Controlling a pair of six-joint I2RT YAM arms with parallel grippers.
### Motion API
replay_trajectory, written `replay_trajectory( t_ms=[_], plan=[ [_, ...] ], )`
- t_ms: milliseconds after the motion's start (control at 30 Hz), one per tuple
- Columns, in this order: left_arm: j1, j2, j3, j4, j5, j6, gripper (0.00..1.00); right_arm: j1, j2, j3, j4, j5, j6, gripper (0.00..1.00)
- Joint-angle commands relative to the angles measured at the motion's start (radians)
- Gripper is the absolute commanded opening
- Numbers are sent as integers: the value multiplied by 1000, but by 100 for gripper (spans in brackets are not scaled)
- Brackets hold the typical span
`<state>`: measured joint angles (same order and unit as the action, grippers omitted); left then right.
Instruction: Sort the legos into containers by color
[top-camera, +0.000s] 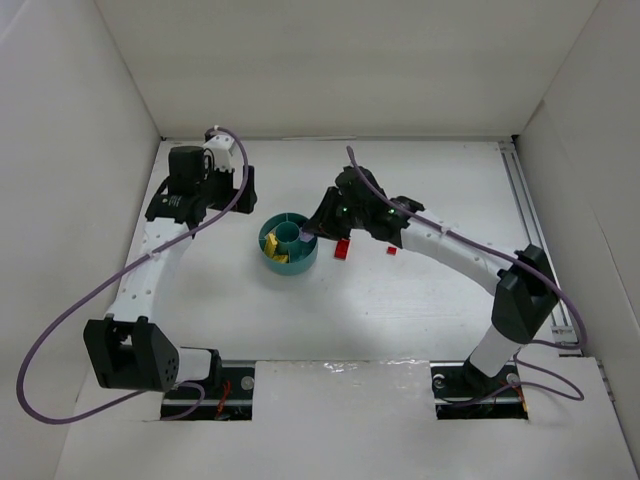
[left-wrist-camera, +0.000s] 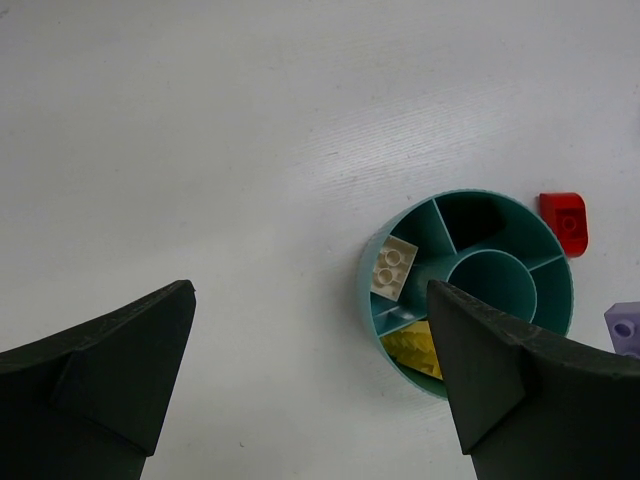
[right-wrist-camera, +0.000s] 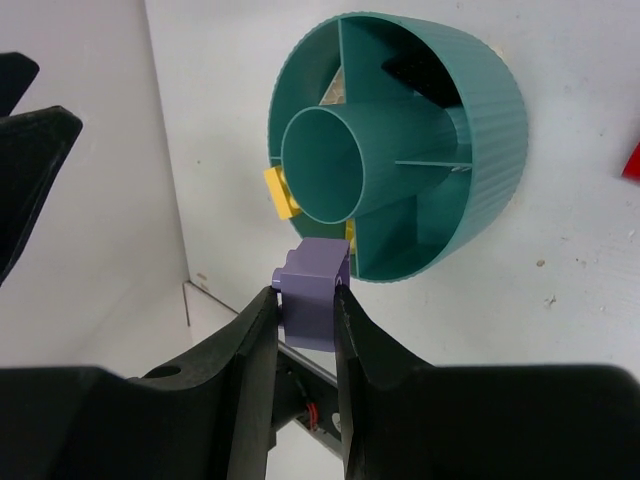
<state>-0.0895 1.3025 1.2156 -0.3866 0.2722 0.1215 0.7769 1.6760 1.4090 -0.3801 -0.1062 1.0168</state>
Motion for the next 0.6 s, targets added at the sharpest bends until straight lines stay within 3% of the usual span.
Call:
replay_trajectory(
  t_ms=[0,567],
  plan=[
    [5,-46,-19,11,-14,-13,99,21,-29,-16,0,74,58,0],
    [14,-111,-71,20,-34,-40,99,21,42,-12,-39,14,101,0]
  ],
)
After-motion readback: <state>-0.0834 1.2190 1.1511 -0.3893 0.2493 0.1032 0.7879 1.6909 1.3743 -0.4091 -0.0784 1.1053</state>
